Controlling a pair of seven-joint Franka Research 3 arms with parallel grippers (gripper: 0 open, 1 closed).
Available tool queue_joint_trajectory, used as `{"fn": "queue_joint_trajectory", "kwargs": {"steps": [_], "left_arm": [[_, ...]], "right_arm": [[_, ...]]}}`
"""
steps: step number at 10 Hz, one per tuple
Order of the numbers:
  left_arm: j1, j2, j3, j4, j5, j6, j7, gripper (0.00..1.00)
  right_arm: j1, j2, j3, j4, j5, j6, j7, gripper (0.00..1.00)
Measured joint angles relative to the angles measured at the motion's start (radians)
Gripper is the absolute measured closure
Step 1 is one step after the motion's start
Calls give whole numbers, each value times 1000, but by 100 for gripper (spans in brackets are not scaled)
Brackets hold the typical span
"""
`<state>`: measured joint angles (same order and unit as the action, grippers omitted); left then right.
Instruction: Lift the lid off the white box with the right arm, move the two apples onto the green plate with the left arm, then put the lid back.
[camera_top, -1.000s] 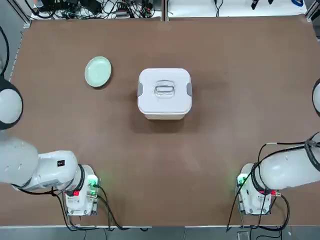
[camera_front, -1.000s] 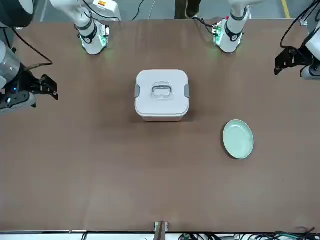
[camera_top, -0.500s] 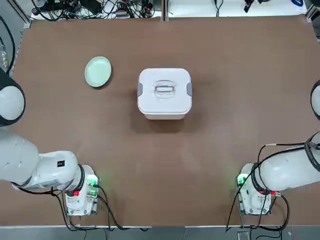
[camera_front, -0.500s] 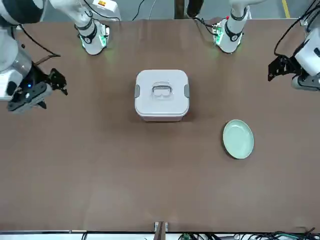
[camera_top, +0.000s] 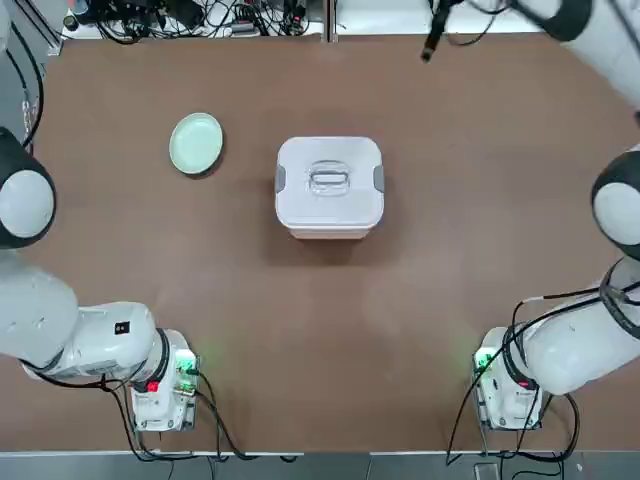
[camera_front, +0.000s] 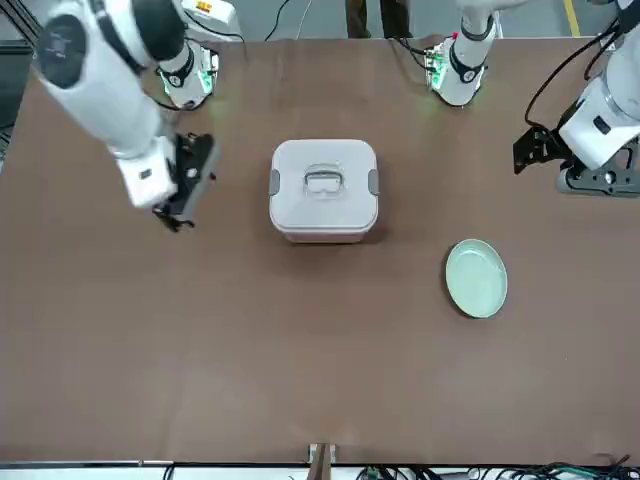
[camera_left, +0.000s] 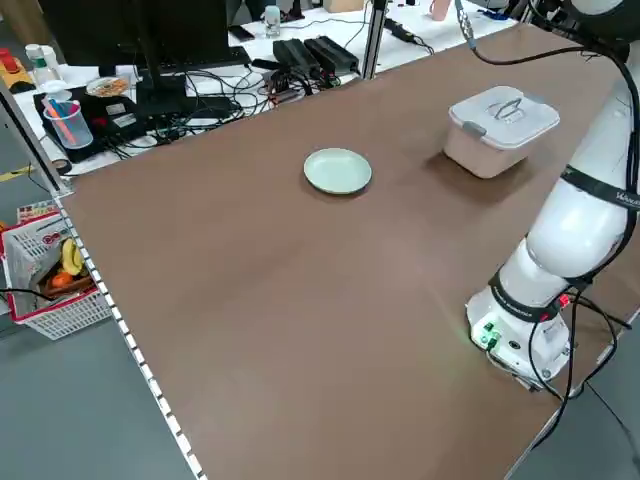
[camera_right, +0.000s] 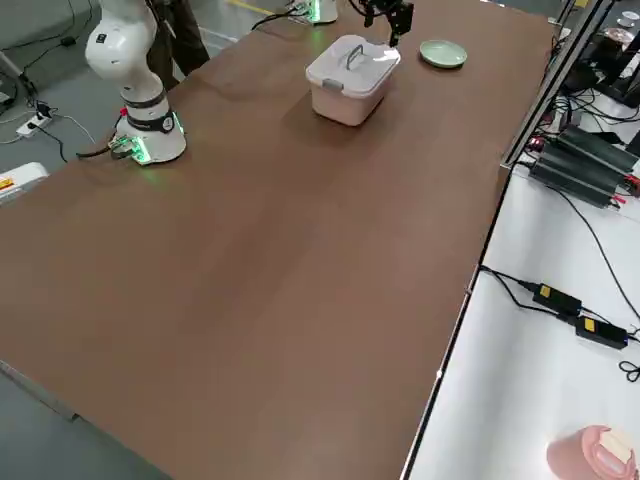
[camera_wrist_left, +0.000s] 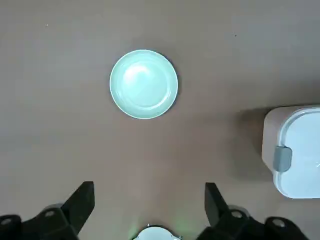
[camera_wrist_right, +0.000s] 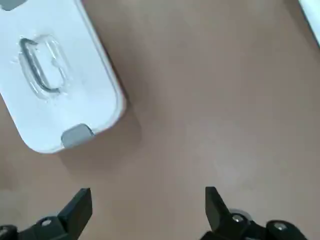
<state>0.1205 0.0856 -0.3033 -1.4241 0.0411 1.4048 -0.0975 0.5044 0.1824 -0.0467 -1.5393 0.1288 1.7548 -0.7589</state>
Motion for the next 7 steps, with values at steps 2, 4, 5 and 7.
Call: {"fn": "queue_joint_trajectory", "kwargs": {"steps": [2,4,5,7], "left_arm": [[13,0,4,1,0,11,0,3],[15,0,9,0,0,13,0,3],[22,0,11,0,2,13,0,3],[66,0,14,0,2,13,6,4]], "right_arm": [[93,37,0,-1,-26,63,-33,0],[203,59,-1,-23,-59,147,-45,0],[254,66,-1,-45,-66,186,-45,0],[330,85,-1,-73,-70,223,-34,0]]}}
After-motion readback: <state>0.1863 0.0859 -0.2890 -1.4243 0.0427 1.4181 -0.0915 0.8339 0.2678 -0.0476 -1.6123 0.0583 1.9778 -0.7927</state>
